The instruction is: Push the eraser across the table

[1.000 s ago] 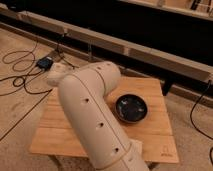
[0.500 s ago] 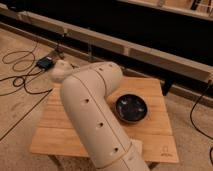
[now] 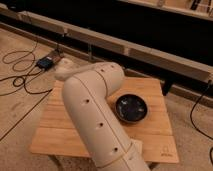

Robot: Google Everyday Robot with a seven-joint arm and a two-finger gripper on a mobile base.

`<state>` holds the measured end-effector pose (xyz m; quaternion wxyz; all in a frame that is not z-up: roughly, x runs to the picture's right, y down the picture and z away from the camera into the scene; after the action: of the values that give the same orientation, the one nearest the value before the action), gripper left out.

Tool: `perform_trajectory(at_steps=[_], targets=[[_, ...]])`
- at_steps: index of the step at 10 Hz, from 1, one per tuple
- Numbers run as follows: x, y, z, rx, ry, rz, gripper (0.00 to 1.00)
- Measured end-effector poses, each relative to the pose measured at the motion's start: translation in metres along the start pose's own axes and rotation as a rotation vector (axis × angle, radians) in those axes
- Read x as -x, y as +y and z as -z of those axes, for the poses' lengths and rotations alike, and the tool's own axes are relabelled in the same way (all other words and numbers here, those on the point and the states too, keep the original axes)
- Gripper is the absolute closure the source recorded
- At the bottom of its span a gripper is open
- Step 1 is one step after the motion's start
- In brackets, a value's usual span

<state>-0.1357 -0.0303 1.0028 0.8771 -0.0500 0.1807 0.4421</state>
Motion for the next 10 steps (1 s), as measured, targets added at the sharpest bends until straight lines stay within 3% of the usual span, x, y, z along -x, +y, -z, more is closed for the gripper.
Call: perform_trajectory(at_steps=[10], targets=[[-0.021, -0.03, -0.01, -0.029, 0.058, -0.045, 0.2]])
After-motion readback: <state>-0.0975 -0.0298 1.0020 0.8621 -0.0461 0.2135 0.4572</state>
